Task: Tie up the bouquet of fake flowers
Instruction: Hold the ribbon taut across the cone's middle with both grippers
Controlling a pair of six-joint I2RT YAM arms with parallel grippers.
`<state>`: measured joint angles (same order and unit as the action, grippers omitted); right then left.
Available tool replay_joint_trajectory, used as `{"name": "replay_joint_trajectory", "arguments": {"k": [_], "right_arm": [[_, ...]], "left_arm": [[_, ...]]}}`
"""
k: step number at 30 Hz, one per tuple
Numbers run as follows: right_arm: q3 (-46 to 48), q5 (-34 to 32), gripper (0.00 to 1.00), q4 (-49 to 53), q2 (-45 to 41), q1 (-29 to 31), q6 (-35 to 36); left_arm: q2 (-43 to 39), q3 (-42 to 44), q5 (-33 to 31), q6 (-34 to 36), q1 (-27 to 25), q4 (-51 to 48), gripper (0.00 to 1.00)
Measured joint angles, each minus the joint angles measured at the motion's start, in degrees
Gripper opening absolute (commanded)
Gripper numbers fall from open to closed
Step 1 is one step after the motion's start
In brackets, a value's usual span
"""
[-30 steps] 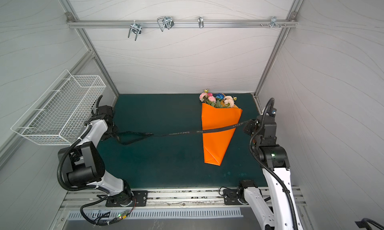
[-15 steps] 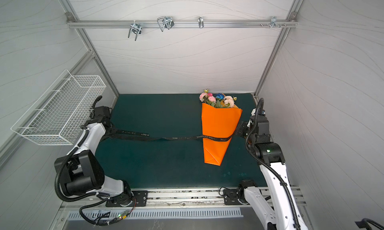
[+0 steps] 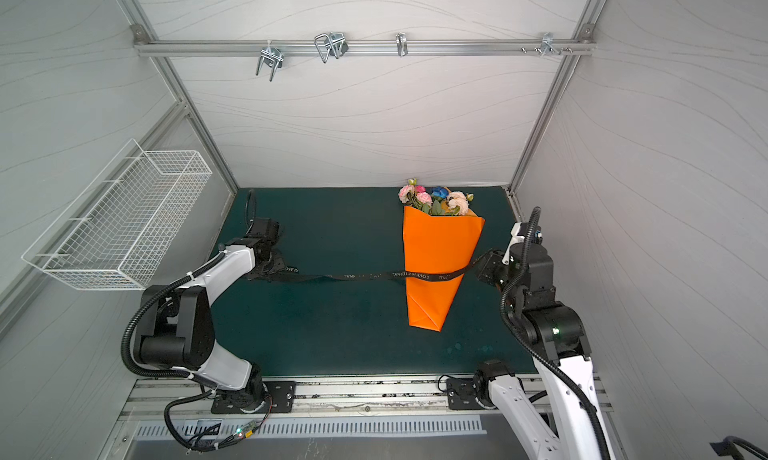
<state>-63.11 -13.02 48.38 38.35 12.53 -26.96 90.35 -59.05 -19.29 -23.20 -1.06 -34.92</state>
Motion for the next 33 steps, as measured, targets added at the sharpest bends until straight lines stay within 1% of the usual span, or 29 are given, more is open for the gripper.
{"name": "replay_joint_trajectory", "arguments": {"k": [3, 5, 11, 14, 17, 19, 24, 33], "right_arm": [[-0.15, -1.42, 0.00, 0.35, -1.97, 0.00, -0.02], [-0.22, -2.05, 0.00, 0.35, -2.45, 0.00, -0.04], [-0.20, -2.89, 0.00, 0.63, -1.75, 0.00, -0.02], [-0.20, -2.89, 0.00, 0.63, -1.66, 0.00, -0.04], [-0.17, -2.89, 0.00, 0.61, -1.64, 0.00, -0.02], [-0.13, -2.86, 0.00, 0.63, -1.49, 0.00, -0.02], [0.13, -2.82, 0.00, 0.59, -0.87, 0.00, -0.02], [0.31, -2.34, 0.00, 0.55, 1.09, 0.00, -0.02]], "left_arm": [[4.24, -5.49, 1.51, 5.88, 0.52, -0.28, 0.65], [7.21, -8.70, 4.07, 11.32, 0.63, 0.39, 0.65], [13.88, -13.97, 10.97, 28.06, -1.27, -1.73, 0.66], [17.92, -16.85, 11.85, 34.64, -2.67, -3.91, 0.66], [21.73, -18.75, 10.93, 39.45, -3.82, -5.95, 0.68], [23.28, -19.26, 9.84, 41.81, -4.48, -7.21, 0.69], [21.97, -17.33, 7.45, 45.22, -5.51, -7.04, 0.72], [20.65, -15.47, 4.33, 47.06, -6.16, -8.92, 0.73]]}}
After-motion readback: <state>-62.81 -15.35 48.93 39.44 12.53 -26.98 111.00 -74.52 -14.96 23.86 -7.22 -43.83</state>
